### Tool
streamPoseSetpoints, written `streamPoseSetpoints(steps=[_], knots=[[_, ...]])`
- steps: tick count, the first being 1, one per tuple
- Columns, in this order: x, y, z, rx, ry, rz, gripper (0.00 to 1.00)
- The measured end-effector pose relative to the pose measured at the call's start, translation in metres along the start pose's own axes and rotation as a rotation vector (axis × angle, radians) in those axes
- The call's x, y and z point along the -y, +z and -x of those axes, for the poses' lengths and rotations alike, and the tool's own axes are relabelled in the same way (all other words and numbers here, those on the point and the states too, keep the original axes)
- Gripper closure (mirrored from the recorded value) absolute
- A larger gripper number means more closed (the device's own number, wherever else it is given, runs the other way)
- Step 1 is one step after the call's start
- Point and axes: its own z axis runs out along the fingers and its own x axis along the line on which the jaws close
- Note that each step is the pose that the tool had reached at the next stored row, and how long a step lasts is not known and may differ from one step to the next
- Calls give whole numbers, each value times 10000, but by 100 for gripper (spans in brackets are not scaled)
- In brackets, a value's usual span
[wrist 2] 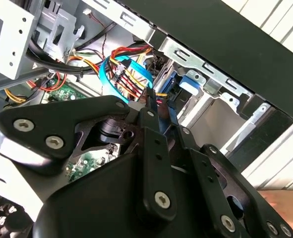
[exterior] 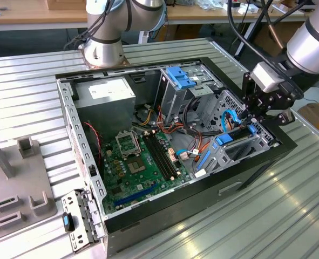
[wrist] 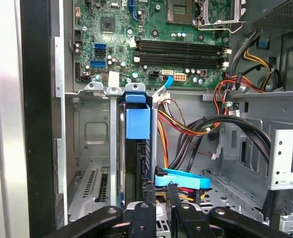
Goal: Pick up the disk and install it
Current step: 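Insert the first disk wire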
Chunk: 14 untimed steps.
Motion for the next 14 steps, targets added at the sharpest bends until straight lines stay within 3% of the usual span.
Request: streamPoseSetpoints(steps=[4, 5, 8, 14], knots=[[-1, -102, 14, 0, -2, -30, 76], [-18, -141, 19, 5, -12, -94, 76], [-87, -178, 22, 19, -38, -291, 76], [-98, -180, 23, 16, -38, -294, 76]])
